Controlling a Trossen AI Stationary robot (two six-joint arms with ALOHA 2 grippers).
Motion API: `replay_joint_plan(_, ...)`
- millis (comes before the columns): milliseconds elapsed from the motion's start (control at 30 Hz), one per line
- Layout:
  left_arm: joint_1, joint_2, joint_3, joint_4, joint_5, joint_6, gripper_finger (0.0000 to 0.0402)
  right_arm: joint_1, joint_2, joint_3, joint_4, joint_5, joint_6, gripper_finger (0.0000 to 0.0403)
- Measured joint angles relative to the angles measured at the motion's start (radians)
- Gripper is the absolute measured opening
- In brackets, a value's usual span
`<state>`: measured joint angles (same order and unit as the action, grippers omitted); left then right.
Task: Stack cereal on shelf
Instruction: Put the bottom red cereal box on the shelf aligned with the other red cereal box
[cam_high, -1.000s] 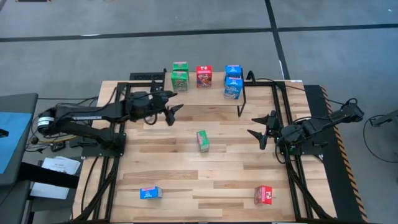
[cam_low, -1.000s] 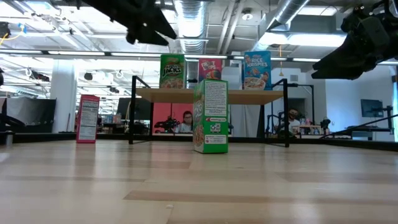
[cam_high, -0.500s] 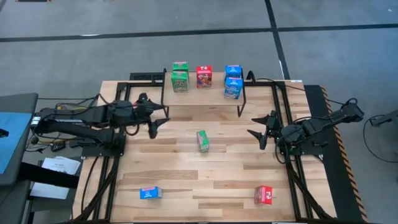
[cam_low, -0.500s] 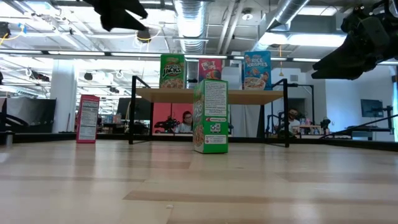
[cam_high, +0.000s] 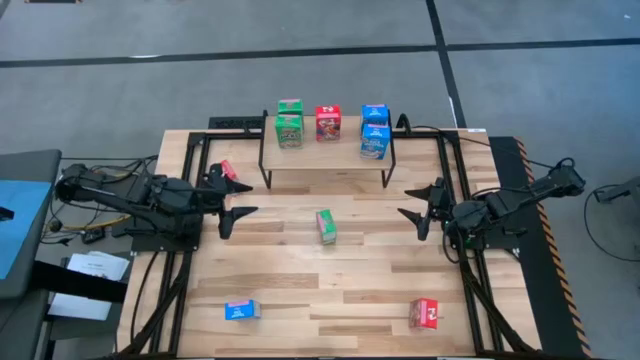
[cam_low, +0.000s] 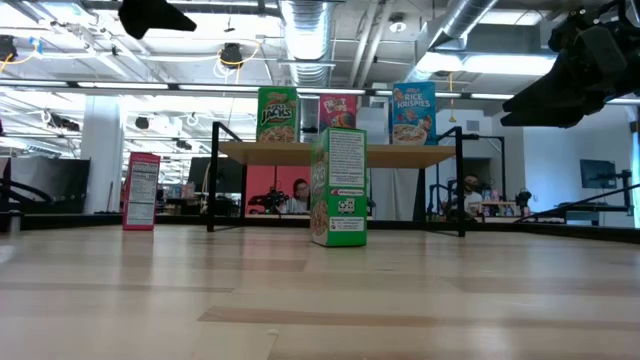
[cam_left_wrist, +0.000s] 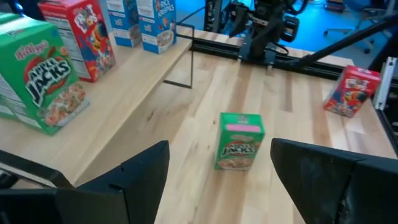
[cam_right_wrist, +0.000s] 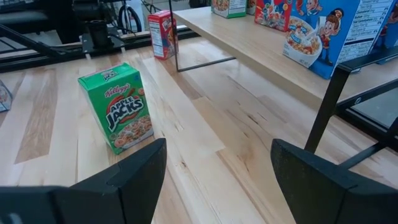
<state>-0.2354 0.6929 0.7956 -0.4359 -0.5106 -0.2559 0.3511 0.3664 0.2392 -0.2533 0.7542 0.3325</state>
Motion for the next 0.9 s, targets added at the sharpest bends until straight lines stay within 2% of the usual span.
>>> replay_joint_plan(167, -0.044, -0.001, 0.0, 0.001, -0.048, 0.009, 0.027, 0.0, 0.0, 0.0, 0.0, 0.0, 0.0, 0.0313)
replay_joint_plan(433, -0.046, 0.0, 0.0, 0.067, -0.179, 0.088, 0.027, 0.0, 0.0, 0.0, -0.053, 0.002, 0.0, 0.0313)
replay_joint_plan(700, -0.046, 0.0, 0.0, 0.182, -0.186, 0.2, 0.027, 0.0, 0.0, 0.0, -0.096, 0.001, 0.001, 0.0313)
replay_joint_plan(900, -0.046, 0.001, 0.0, 0.182, -0.186, 0.22, 0.027, 0.0, 0.0, 0.0, -0.082, -0.05, 0.101, 0.0316)
